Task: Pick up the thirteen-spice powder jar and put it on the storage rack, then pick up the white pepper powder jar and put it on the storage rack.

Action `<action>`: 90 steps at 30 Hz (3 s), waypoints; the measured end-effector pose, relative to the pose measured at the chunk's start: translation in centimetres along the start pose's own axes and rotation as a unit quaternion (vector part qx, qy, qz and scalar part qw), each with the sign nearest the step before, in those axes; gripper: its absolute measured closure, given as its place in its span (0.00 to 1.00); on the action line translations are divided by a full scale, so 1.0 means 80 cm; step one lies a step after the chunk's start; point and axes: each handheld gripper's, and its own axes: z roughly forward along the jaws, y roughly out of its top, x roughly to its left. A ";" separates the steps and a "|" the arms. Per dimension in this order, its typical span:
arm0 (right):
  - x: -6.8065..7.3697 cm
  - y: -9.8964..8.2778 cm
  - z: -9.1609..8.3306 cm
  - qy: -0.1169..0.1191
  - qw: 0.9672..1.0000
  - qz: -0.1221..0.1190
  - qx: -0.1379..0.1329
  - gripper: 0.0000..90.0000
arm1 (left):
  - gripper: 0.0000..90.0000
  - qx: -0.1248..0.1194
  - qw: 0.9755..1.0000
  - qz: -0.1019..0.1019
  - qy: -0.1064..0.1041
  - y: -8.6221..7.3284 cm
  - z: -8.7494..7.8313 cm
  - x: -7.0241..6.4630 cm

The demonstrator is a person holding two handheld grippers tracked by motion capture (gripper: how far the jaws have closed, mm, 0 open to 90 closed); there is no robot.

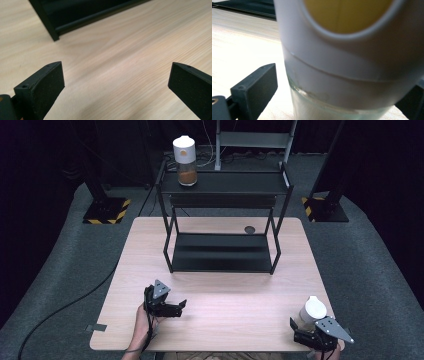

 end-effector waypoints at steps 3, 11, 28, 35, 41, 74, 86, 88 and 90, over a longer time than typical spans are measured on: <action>0.000 0.000 0.000 0.000 1.000 -0.001 0.001 0.02 | 0.00 0.023 1.000 -0.007 0.011 -0.001 0.008 -0.006; -0.001 -0.003 -0.001 0.000 1.000 0.005 -0.006 0.01 | 0.00 0.057 0.998 -0.020 0.002 0.006 0.020 -0.001; 0.001 -0.003 -0.003 -0.004 1.000 0.004 -0.008 0.00 | 0.00 0.056 0.998 -0.018 0.000 0.007 0.023 0.000; 0.007 -0.003 -0.006 -0.010 1.000 -0.011 -0.008 0.00 | 0.00 0.056 0.998 -0.018 0.000 0.007 0.023 0.000; 0.009 0.000 -0.010 -0.010 1.000 -0.012 -0.013 0.00 | 0.00 0.056 0.998 -0.018 0.000 0.007 0.023 0.000; -0.005 0.010 0.003 0.003 1.000 0.006 0.007 0.28 | 0.00 0.056 0.998 -0.018 0.000 0.007 0.023 0.000; -0.008 0.009 0.001 0.006 1.000 0.004 0.002 0.33 | 0.00 0.056 0.998 -0.018 0.000 0.007 0.023 0.000; -0.008 0.010 0.001 0.007 1.000 0.005 0.002 0.33 | 0.00 0.056 0.998 -0.019 0.000 0.007 0.023 0.000; -0.008 0.010 0.001 0.009 1.000 0.007 -0.002 0.33 | 0.00 0.056 0.998 -0.018 0.000 0.007 0.023 0.000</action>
